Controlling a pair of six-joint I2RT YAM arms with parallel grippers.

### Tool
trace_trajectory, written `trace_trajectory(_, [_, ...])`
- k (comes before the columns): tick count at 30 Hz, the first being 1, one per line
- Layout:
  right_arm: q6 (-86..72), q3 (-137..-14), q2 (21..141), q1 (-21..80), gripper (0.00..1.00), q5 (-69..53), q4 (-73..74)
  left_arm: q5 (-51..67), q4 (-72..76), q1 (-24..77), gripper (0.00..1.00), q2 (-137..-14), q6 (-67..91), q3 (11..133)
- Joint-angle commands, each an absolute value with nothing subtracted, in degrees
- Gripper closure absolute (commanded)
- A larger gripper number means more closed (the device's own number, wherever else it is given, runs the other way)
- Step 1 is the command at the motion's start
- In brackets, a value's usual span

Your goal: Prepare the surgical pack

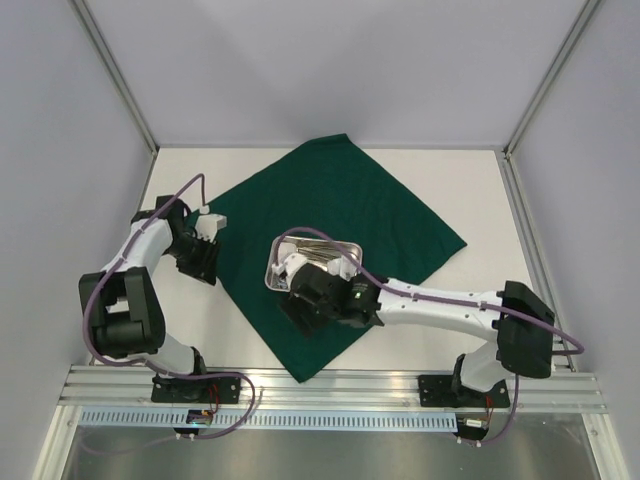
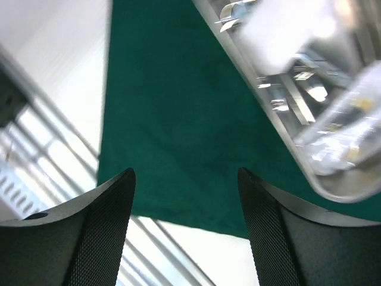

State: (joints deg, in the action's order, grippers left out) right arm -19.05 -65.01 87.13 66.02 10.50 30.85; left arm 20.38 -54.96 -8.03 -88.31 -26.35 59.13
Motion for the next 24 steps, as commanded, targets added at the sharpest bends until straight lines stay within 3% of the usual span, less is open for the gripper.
trace_trajectory(1, [-9.85, -65.48, 89.91, 72.15, 0.29, 2.47, 31.38, 18.81, -55.9, -8.44, 0.56, -84.55, -26.63, 58.71])
trace_trajectory(10, [-11.51, -65.3, 96.67, 80.5, 0.29, -0.35, 25.4, 16.35, -56.07, -8.53, 0.55, -81.04, -25.75, 57.92])
trace_trajectory(19, [-16.43, -66.09, 104.76, 83.76, 0.3, 13.16, 30.05, 16.44, -56.08, -8.52, 0.55, -79.19, -25.49, 57.39])
trace_trajectory(22, [-18.89, -66.09, 107.39, 83.76, 0.41, 17.82, 33.56, 16.52, -56.16, -8.53, 0.55, -78.93, -25.49, 57.3])
trace_trajectory(24, [-20.12, -66.18, 108.71, 83.85, 0.58, 19.07, 34.36, 16.52, -56.07, -8.53, 0.55, -78.66, -25.49, 57.22])
